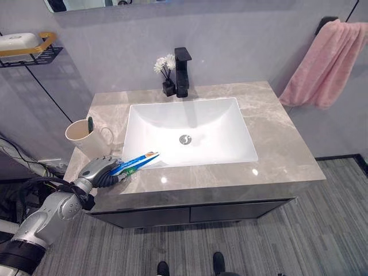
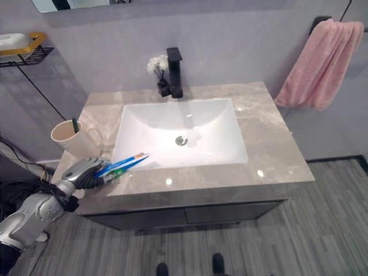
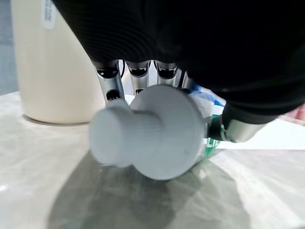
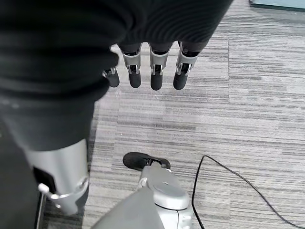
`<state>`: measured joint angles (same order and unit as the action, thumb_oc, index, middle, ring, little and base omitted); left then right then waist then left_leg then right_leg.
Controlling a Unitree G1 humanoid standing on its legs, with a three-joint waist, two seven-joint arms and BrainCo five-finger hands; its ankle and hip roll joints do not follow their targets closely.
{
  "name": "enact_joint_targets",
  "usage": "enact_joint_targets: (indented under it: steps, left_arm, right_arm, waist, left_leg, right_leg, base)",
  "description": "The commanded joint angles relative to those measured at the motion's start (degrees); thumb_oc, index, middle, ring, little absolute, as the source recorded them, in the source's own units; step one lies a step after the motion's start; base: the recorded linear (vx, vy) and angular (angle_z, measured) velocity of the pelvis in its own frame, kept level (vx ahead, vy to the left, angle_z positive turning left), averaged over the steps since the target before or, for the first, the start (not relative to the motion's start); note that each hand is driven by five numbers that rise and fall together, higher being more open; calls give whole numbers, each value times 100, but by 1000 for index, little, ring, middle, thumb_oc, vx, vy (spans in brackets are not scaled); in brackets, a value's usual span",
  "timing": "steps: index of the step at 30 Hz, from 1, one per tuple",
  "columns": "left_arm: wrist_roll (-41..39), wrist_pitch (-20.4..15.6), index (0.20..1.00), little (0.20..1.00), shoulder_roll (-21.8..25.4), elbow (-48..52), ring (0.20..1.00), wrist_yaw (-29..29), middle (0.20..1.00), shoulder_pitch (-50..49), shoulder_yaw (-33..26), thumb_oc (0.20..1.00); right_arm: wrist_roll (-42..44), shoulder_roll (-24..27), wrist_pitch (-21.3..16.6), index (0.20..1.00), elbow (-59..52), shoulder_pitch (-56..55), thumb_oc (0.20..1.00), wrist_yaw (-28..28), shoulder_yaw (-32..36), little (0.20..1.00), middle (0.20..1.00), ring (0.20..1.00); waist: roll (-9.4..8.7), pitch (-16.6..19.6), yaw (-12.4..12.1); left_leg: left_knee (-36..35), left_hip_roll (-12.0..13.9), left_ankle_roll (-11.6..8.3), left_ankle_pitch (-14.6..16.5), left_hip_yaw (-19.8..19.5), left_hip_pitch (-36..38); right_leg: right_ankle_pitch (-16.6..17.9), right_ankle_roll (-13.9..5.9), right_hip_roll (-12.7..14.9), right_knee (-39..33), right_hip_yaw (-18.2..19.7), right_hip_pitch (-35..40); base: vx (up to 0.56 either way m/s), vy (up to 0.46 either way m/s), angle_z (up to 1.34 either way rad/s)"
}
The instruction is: Put brush and paste in cup on sink, flatten towel.
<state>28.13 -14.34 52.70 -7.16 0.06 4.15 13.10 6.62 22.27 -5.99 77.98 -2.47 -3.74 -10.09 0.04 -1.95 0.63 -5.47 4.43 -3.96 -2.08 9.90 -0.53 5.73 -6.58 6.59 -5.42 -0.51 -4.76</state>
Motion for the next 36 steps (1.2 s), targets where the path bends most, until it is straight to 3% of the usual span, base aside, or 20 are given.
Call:
enact_joint_targets:
  steps: [1, 14, 17, 29, 36]
  left_arm:
    - [250, -182, 200, 200, -315, 127, 200, 178, 200, -110, 331, 200]
    - [665, -180, 200, 200, -33, 809, 200, 1407, 200, 373, -831, 200]
    - [923, -120, 200, 200, 83, 814, 200, 1862, 200, 620, -1118, 200]
    - [1634, 65, 200, 200, 717, 1192, 200, 2629, 200, 1493, -1629, 200]
    - [1672, 96, 200, 200, 838, 1314, 200, 2789, 200, 2133, -1400, 200]
  right_arm:
    - [362, -51, 12, 1000, 203, 116, 1000, 151, 59, 1000, 1000, 1000]
    - [1467, 113, -371, 1000, -690, 318, 1000, 530, 694, 1000, 1000, 1000]
    - [1474, 337, -559, 1000, -1844, 272, 1000, 785, 890, 1000, 1000, 1000]
    - [998, 640, -979, 1000, -5711, -48, 1000, 1364, 1745, 1000, 1000, 1000]
    - [761, 795, -1100, 1000, -6749, 387, 1000, 1379, 1582, 1000, 1000, 1000]
  waist:
    - [-117, 195, 187]
    - [-133, 452, 255]
    - [-129, 527, 322]
    - [-53, 648, 441]
    - [-50, 669, 403]
  left_leg:
    - [47, 309, -161, 112, -173, -39]
    - [47, 308, -196, 118, -181, 186]
    - [47, 297, -197, 126, -177, 249]
    - [47, 259, -166, 144, -221, 361]
    - [47, 255, -176, 115, -268, 357]
  right_leg:
    - [2, -339, 361, 42, -172, 117]
    - [-39, -318, 377, 42, -236, 410]
    - [-35, -320, 392, 42, -243, 469]
    - [-55, -312, 452, 42, -319, 632]
    - [-72, -304, 450, 42, -376, 678]
  base:
    - [0, 0, 0]
    - [0, -1, 0]
    - [0, 0, 0]
    - [0, 0, 0]
    - [0, 0, 0]
